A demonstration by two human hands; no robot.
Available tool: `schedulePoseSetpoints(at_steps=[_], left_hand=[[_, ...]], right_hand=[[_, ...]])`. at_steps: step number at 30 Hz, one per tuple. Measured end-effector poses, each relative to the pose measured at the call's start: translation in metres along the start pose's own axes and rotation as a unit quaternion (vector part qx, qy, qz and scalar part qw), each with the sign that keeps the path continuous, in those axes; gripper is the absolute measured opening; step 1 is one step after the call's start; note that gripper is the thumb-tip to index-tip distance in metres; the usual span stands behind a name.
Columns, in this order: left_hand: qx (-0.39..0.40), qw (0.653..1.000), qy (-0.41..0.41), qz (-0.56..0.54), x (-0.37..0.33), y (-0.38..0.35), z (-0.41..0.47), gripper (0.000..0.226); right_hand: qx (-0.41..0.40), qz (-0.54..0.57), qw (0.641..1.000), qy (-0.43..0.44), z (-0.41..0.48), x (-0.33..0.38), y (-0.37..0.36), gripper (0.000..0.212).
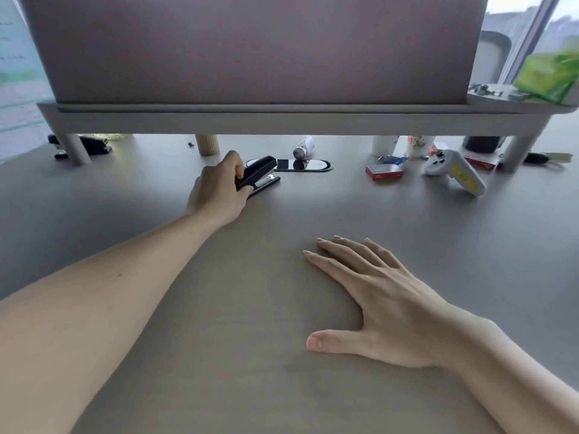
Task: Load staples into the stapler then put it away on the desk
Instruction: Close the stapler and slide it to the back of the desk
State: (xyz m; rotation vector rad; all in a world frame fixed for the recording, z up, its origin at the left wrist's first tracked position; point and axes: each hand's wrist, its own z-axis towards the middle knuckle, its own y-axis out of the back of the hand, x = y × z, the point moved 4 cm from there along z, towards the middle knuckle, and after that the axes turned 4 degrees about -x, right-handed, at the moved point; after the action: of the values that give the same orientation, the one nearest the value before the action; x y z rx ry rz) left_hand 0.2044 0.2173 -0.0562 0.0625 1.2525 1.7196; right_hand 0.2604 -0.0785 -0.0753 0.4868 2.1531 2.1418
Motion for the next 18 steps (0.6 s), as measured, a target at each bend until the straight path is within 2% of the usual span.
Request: schedulePoseSetpoints(at_steps=[6, 18], left_hand=[[0.014, 1.000, 0.001, 0.008, 0.000, -0.009, 0.014, 0.028], [0.016, 1.000, -0.009, 0.008, -0.001, -0.014, 0.017, 0.031]], right_hand=[[0.001, 0.000, 1.000, 0.002, 0.001, -0.001, -0.001, 0.117], [0.000, -0.004, 1.000, 0.008, 0.000, -0.001, -0.001, 0.123]])
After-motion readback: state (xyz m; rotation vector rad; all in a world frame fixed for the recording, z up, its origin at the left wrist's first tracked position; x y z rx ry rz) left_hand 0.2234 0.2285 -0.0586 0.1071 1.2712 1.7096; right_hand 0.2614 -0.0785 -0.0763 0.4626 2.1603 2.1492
